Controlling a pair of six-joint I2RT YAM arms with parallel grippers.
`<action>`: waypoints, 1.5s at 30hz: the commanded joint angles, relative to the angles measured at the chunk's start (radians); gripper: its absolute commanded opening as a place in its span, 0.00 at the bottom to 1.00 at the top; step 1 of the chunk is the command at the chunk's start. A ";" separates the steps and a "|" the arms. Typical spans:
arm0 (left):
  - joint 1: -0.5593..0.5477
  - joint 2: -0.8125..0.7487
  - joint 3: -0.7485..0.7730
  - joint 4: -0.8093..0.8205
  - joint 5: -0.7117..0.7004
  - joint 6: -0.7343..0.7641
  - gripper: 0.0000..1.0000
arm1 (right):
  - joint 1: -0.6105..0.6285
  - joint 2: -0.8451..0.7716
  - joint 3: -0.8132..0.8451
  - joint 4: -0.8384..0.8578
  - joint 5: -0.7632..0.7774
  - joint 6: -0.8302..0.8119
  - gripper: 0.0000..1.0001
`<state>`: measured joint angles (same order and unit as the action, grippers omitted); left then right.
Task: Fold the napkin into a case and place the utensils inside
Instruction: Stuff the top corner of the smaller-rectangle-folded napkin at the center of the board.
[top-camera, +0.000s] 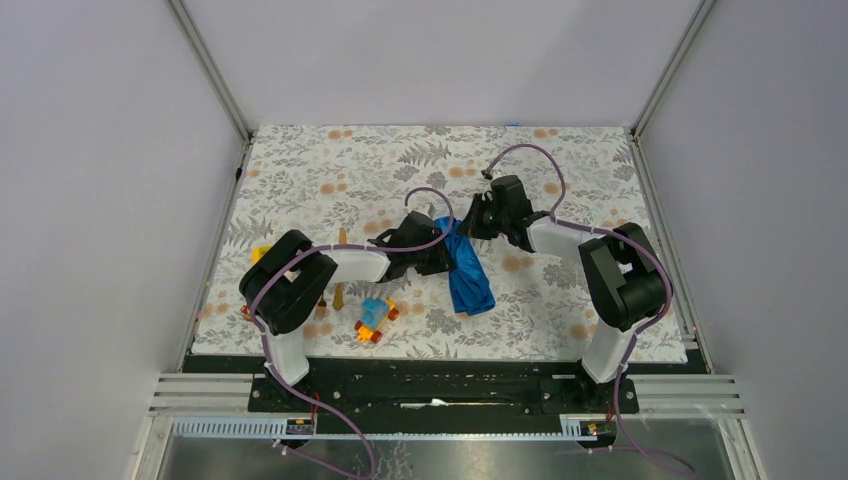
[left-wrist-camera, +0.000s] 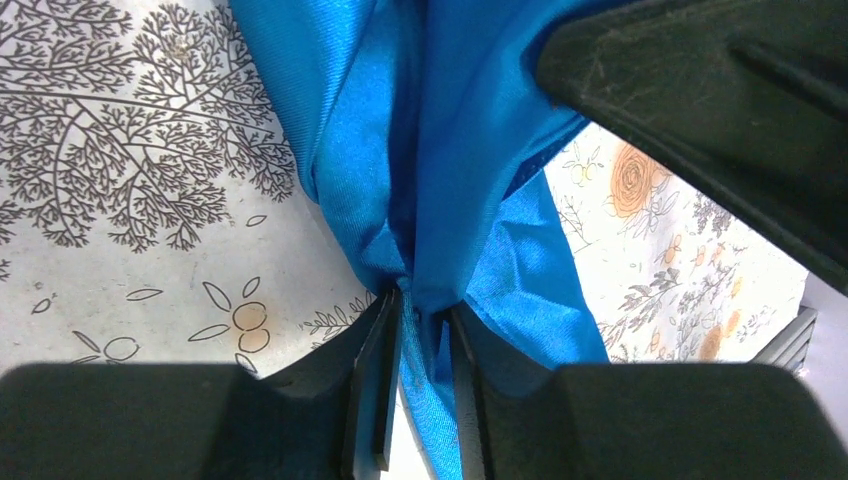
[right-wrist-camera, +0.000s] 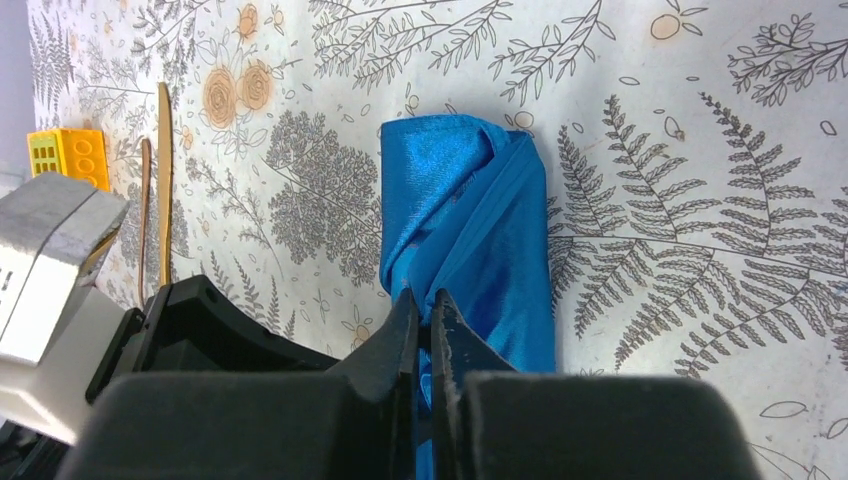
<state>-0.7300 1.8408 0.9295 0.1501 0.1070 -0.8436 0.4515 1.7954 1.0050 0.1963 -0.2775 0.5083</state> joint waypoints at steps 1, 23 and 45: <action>-0.002 -0.009 -0.021 -0.148 -0.030 0.055 0.35 | -0.002 -0.015 0.017 0.010 0.019 -0.003 0.00; 0.109 0.079 0.480 -0.433 -0.100 0.408 0.41 | -0.007 -0.011 -0.009 0.082 -0.037 0.074 0.00; -0.013 0.279 0.673 -0.559 -0.401 0.557 0.32 | -0.014 0.004 -0.022 0.115 -0.072 0.102 0.00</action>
<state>-0.7296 2.1010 1.5524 -0.4068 -0.2451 -0.3157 0.4419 1.7969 0.9833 0.2661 -0.3264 0.5999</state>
